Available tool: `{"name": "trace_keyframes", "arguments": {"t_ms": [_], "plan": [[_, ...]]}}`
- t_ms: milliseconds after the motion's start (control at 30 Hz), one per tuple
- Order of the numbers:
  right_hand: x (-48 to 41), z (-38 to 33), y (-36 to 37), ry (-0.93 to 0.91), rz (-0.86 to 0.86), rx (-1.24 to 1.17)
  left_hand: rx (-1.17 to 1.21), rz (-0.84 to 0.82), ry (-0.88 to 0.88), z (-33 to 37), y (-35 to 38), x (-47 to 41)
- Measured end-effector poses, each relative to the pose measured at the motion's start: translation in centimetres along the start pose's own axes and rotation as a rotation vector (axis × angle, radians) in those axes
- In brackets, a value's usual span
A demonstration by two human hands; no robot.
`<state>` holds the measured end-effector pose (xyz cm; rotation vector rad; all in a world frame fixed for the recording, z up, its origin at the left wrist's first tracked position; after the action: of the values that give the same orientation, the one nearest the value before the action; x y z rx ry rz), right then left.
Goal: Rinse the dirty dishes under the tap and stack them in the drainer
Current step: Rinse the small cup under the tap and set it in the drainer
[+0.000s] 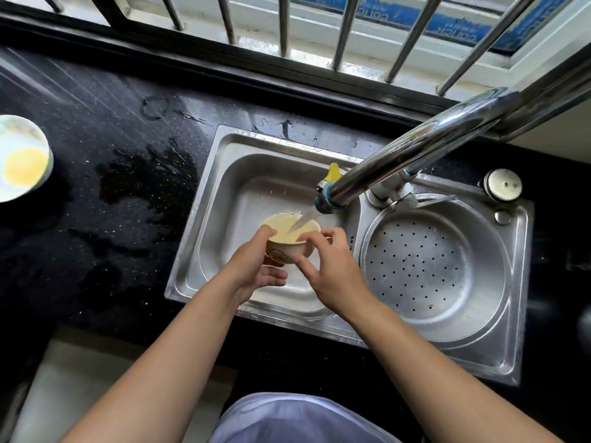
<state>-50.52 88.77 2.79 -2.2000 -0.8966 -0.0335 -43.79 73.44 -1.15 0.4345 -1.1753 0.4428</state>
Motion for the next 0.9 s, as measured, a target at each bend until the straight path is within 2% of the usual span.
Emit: {"name": "trace_keyframes", "arguments": {"t_ms": [200, 300, 367, 467, 567, 633, 767, 900], "plan": [[-0.3, -1.5, -0.1, -0.104, -0.009, -0.034, 0.466, -0.245, -0.132, -2.6, 0.6, -1.1], [-0.1, -1.3, 0.0, -0.065, 0.017, -0.107, 0.454, -0.168, -0.057, -3.1, 0.4, -1.4], [0.1, -0.5, 0.3, 0.014, -0.016, -0.160, 0.270, 0.012, 0.075, -2.7, -0.1, -1.2], [0.3, 1.4, 0.4, 0.189, -0.055, -0.349, -0.219, 0.260, 0.232, -1.2, -0.7, 0.0], [-0.1, 4.6, -2.2, 0.445, 0.181, -0.573, -0.722, 0.441, 0.463, 0.3, -0.2, 1.4], [-0.4, 6.8, -5.4, 0.583, 0.349, -0.741, -0.893, 0.518, 0.603, 1.0, 0.5, 2.1], [-1.2, 10.2, -11.7, 0.668, 0.604, -0.940, -1.176, 0.605, 0.788, 2.7, 1.8, 3.1], [-3.4, 10.6, -14.0, 0.647, 0.585, -0.936, -1.377, 0.680, 0.906, 3.6, 2.5, 3.1]]}}
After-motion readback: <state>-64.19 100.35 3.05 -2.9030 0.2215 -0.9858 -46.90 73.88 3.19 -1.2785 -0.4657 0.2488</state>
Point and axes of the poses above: each hand's wrist, its own x-axis away from the middle knuckle, its own y-axis out of the palm, z = x × y, the point moved 4 cm from there along -x, towards the middle knuckle, and after that the axes turned 7 degrees about -y, right-handed, at the moved point
